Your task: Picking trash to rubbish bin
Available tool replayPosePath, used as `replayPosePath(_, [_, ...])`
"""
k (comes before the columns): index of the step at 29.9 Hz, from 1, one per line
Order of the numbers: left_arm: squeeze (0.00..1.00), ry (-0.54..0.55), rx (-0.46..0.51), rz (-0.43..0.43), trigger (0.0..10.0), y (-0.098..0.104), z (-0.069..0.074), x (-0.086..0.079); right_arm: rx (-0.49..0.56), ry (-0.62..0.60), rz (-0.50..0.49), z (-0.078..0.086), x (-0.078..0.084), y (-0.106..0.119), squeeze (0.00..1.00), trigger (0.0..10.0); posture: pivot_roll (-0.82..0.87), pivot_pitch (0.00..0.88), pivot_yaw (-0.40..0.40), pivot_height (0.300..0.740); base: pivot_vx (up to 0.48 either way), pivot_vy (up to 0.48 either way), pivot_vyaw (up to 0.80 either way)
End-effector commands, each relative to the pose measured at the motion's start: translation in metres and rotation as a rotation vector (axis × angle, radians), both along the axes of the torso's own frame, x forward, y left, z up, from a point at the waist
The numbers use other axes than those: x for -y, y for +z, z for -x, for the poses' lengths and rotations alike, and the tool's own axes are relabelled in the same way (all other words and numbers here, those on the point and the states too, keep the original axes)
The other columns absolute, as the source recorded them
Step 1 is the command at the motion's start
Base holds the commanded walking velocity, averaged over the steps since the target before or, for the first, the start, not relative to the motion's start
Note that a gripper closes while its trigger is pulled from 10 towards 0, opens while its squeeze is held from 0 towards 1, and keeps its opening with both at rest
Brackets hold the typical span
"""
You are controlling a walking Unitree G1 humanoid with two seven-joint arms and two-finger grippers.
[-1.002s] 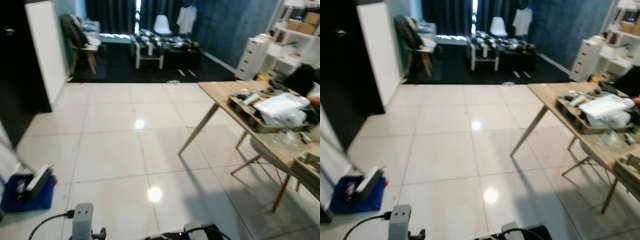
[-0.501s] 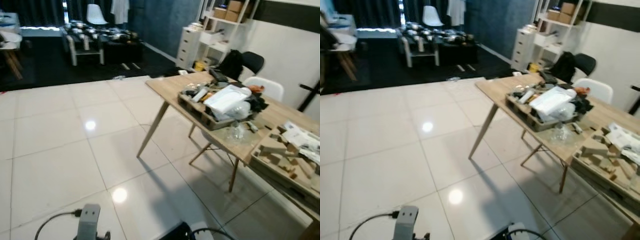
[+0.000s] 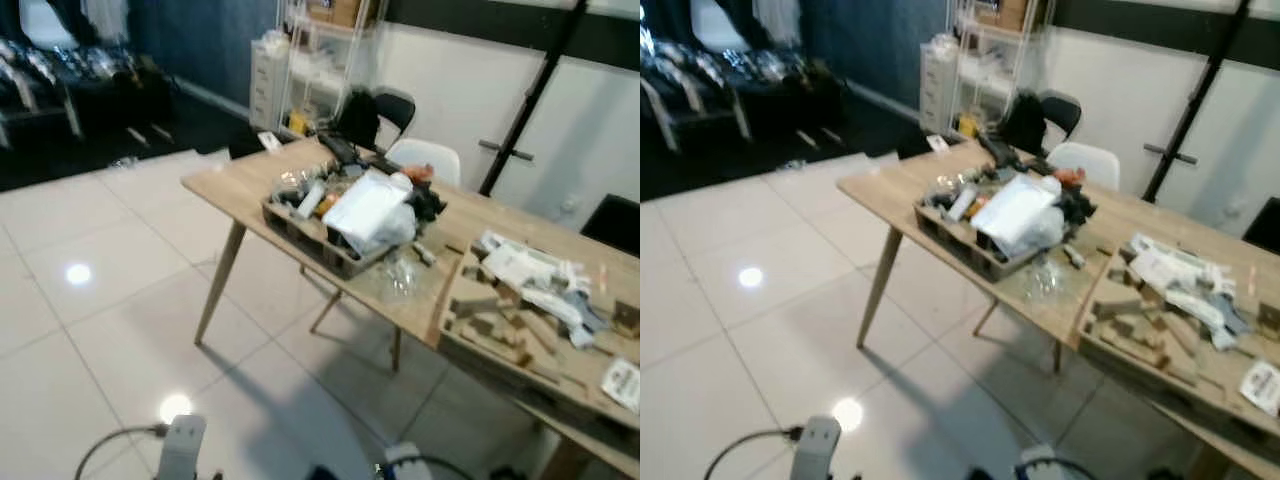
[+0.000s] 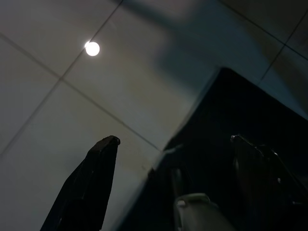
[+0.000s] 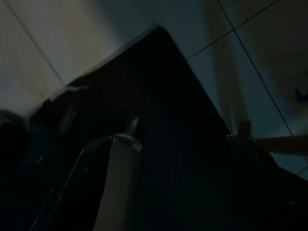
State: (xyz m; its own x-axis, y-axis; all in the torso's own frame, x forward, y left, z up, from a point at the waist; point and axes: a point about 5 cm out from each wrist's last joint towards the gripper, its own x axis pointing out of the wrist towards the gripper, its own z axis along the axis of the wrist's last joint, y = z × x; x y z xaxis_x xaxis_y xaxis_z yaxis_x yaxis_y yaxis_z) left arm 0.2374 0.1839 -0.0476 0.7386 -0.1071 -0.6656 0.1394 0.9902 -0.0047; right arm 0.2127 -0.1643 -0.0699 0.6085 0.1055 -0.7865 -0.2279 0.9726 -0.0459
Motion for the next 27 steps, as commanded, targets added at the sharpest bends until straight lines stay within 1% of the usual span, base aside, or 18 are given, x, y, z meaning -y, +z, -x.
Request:
replayPosePath(1, [0.02,-0.020,-0.046,-0.010,10.0,-0.0077,0.0101,0.0018,-0.022,-0.016,0.016,0.0056,0.0078,-0.0028,0.00,10.0,0.05,0.064,-0.048,0.740,0.000,0.000,0.00])
replayPosePath(4, [0.04,-0.026,-0.040,-0.014,10.0,-0.0080,0.0110,0.0021,-0.023,-0.017,0.016,0.0057,0.0078,-0.0029,0.00,10.0,0.05,0.065,-0.049,0.740,0.000,0.000,0.00])
replayPosePath(15, [0.05,-0.032,-0.030,-0.013,10.0,-0.0077,0.0113,0.0032,-0.021,-0.012,0.015,0.0060,0.0071,-0.0030,0.00,10.0,0.05,0.066,-0.051,0.740,0.000,0.000,0.00])
replayPosePath(17, [0.06,-0.037,-0.026,-0.015,10.0,-0.0073,0.0107,0.0038,-0.021,-0.011,0.015,0.0060,0.0072,-0.0030,0.00,10.0,0.05,0.065,-0.051,0.740,0.000,0.000,0.00])
replayPosePath(19, [0.09,-0.043,-0.025,-0.020,10.0,-0.0070,0.0102,0.0045,-0.021,-0.009,0.016,0.0060,0.0072,-0.0030,0.00,10.0,0.05,0.063,-0.050,0.740,0.000,-0.384,0.00])
replayPosePath(20, [0.13,-0.043,-0.032,-0.025,10.0,-0.0075,0.0106,0.0043,-0.020,-0.007,0.016,0.0058,0.0072,-0.0028,0.00,10.0,0.05,0.063,-0.050,0.740,0.000,-0.480,0.00])
replayPosePath(23, [0.13,-0.040,-0.039,-0.025,10.0,-0.0081,0.0111,0.0042,-0.020,-0.005,0.017,0.0056,0.0071,-0.0027,0.00,10.0,0.05,0.063,-0.050,0.740,0.000,-0.480,0.00])
replayPosePath(24, [0.11,-0.041,-0.040,-0.031,10.0,-0.0083,0.0113,0.0042,-0.019,-0.004,0.018,0.0053,0.0072,-0.0025,0.00,10.0,0.05,0.061,-0.050,0.740,0.000,0.000,0.00])
replayPosePath(25, [0.08,-0.015,-0.043,-0.020,10.0,-0.0086,0.0115,0.0032,-0.019,-0.002,0.019,0.0050,0.0073,-0.0024,0.00,10.0,0.05,0.060,-0.051,0.740,0.000,0.000,0.00])
replayPosePath(27, [0.08,0.004,-0.045,-0.012,10.0,-0.0087,0.0115,0.0024,-0.019,-0.001,0.020,0.0048,0.0073,-0.0023,0.00,10.0,0.05,0.060,-0.051,0.740,0.000,0.000,0.00])
